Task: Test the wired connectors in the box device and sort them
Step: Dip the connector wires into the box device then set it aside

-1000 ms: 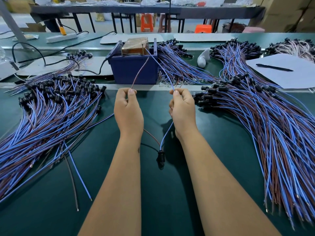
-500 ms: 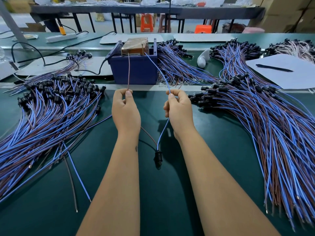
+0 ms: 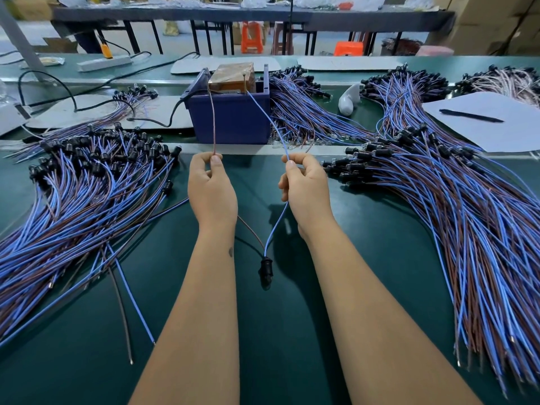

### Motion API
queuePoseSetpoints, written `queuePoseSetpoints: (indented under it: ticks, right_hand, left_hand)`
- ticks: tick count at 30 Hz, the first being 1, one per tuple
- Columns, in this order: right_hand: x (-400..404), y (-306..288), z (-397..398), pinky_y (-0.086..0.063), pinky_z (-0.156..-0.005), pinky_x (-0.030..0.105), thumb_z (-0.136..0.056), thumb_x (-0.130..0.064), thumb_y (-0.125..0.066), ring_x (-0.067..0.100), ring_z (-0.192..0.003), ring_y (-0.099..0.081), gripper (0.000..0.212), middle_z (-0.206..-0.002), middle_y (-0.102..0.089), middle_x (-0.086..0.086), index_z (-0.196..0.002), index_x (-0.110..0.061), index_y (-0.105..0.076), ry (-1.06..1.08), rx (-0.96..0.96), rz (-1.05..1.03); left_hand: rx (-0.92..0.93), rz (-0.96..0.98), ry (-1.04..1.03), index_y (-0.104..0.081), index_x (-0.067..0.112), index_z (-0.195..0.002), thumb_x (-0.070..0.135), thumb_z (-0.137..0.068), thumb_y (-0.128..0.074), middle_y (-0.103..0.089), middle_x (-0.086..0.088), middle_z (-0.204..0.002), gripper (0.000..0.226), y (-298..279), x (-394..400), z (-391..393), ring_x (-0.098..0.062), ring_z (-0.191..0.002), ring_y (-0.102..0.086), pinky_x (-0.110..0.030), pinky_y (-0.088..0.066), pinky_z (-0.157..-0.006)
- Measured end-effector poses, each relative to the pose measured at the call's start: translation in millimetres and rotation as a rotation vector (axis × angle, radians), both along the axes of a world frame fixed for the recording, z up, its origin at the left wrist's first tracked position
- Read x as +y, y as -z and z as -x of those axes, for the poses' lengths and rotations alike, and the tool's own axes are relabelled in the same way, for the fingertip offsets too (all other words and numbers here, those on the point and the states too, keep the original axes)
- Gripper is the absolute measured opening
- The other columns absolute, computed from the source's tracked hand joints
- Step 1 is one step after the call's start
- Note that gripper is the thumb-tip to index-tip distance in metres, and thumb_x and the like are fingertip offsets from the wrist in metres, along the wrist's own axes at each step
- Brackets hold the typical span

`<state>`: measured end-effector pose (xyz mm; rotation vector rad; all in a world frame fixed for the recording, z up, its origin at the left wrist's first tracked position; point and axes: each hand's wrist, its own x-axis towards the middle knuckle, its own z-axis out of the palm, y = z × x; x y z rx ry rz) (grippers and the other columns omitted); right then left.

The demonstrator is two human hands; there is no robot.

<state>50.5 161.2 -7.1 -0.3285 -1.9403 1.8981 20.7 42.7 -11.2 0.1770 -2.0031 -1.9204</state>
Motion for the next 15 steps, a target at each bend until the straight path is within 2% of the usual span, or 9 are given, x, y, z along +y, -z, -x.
queuePoseSetpoints:
  ticks: [5, 12, 15]
  right_hand:
    - [-0.6, -2.4, -1.1, -0.042, -0.048, 0.018, -0.102, -0.013, -0.041, 0.01, -0.057, -0.046, 0.017, -0.066, -0.052, 0.0, -0.101, -0.018, -0.058, 0.002, -0.015, 0.014]
    - [-1.1, -2.9, -2.0, -0.043, -0.051, 0.022, -0.102, -0.014, -0.041, 0.01, -0.056, -0.047, 0.017, -0.065, -0.052, 0.0, -0.1, -0.019, -0.058, -0.001, -0.019, -0.019]
    - [-1.6, -2.7, -1.8, -0.043, -0.051, 0.022, -0.101, -0.014, -0.042, 0.009, -0.054, -0.046, 0.018, -0.063, -0.052, -0.002, -0.097, -0.022, -0.057, 0.004, -0.022, -0.019]
  left_hand:
    - [0.004, -0.019, -0.008, -0.052, 0.032, -0.087, 0.025, -0.103, -0.041, -0.048, 0.006, -0.069, 0.021, 0.0, -0.9, 1.2, -0.01, -0.057, -0.04, -0.025, -0.035, -0.056]
    - [0.002, -0.014, -0.003, -0.051, 0.034, -0.085, 0.026, -0.102, -0.041, -0.049, 0.005, -0.068, 0.022, 2.1, -0.7, 2.6, -0.009, -0.053, -0.039, -0.024, -0.033, -0.053]
    - [0.008, -0.025, -0.005, -0.051, 0.034, -0.084, 0.026, -0.102, -0.041, -0.048, 0.004, -0.068, 0.022, 2.2, -0.8, 2.8, -0.011, -0.056, -0.039, -0.026, -0.034, -0.055]
